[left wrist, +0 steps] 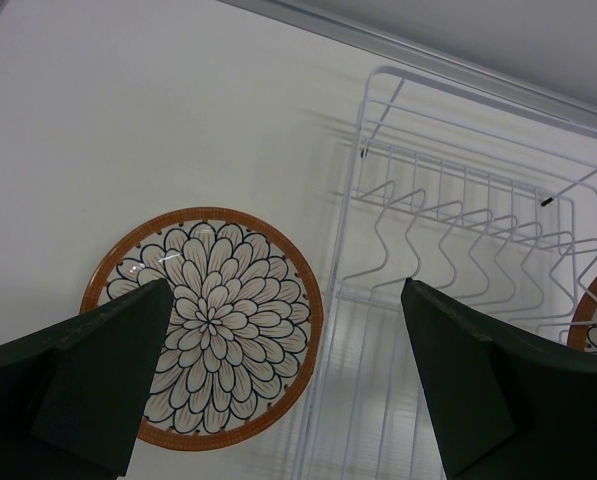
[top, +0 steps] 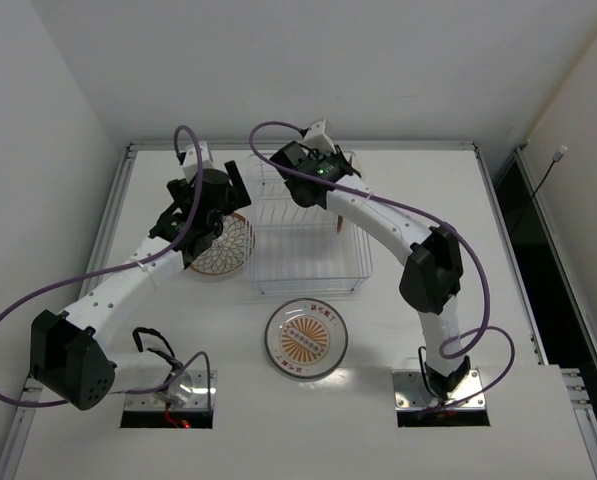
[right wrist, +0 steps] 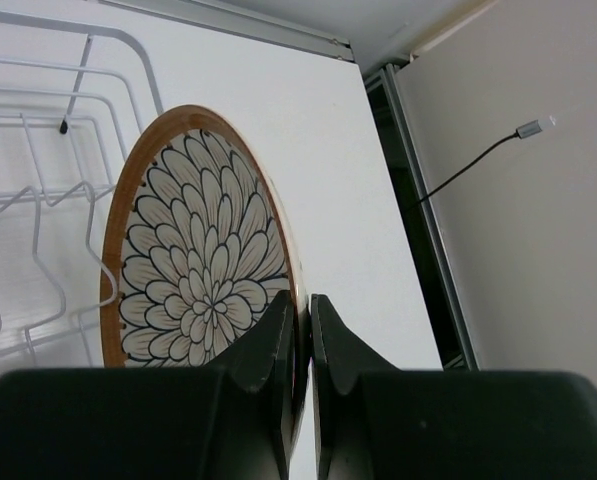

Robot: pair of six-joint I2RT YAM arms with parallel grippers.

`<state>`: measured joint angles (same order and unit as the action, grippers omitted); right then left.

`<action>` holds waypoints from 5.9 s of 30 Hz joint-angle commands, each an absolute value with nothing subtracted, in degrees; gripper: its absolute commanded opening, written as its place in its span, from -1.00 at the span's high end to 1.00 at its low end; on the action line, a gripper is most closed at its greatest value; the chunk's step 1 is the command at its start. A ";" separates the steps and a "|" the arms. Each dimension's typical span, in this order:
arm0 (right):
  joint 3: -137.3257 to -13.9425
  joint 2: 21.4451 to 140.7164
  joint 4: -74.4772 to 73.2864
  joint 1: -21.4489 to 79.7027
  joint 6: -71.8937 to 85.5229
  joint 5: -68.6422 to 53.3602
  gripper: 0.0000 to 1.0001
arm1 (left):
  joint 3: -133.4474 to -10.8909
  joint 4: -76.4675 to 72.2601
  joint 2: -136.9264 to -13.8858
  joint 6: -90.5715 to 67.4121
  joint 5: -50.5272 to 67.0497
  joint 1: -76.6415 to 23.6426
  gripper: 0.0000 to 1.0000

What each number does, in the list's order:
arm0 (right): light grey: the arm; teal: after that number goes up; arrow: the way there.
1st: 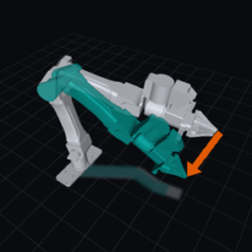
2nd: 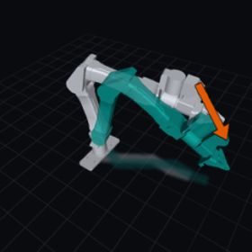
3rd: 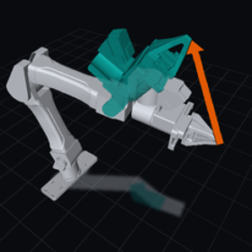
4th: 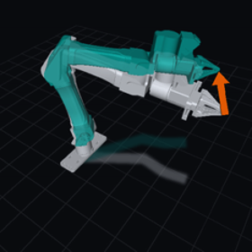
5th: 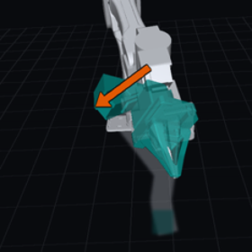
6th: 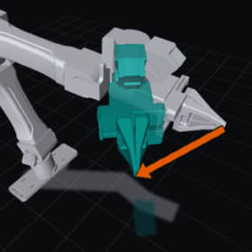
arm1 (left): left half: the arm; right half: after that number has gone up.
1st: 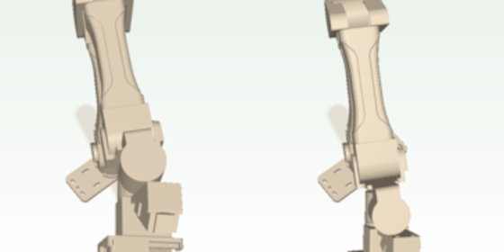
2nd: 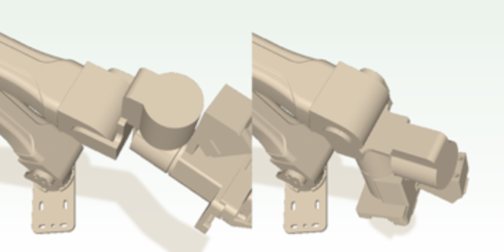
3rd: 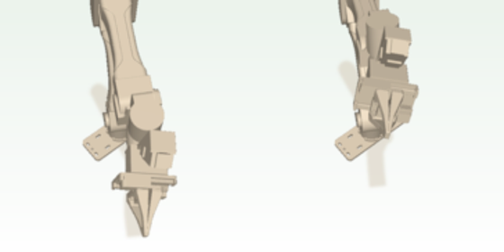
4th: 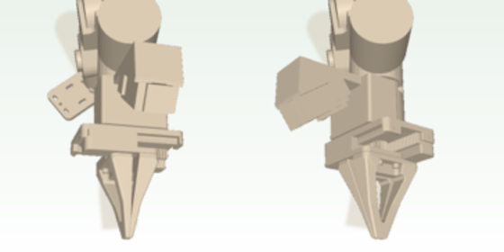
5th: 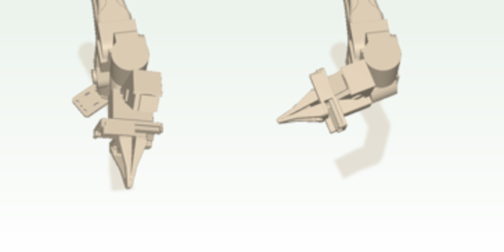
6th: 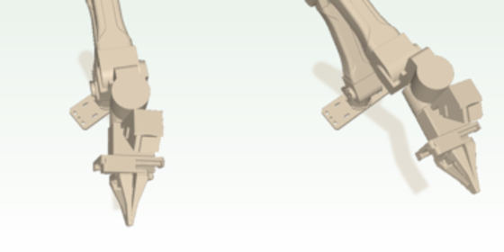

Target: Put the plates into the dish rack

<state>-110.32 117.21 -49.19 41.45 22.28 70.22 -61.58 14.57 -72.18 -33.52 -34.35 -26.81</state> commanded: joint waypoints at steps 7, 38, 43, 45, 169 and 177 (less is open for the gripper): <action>-116.64 120.23 -43.96 39.91 19.79 72.25 1.00 | -61.52 13.27 -70.49 -34.37 -35.07 -26.81 -1.00; -104.77 118.04 -30.76 35.77 5.53 60.30 0.13 | -61.52 13.27 -70.49 -34.37 -35.07 -26.81 -1.00; -105.29 118.56 -32.43 35.77 6.15 60.29 0.13 | -61.52 13.27 -70.49 -34.37 -35.07 -26.81 -1.00; -105.82 119.17 -32.43 35.77 5.54 60.29 0.30 | -61.52 13.27 -70.49 -34.37 -35.07 -26.81 -1.00; -9.67 52.20 2.98 52.12 66.36 -0.43 0.24 | -62.05 13.80 -68.82 -34.89 -34.10 -26.81 -1.00; -16.96 64.68 0.18 52.12 62.40 -2.11 0.19 | -62.05 13.80 -68.82 -34.89 -34.10 -26.81 -1.00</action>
<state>-13.52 62.13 -0.49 51.66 64.27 -1.61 -61.21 14.74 -70.70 -33.74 -33.50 -26.81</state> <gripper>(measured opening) 0.404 0.998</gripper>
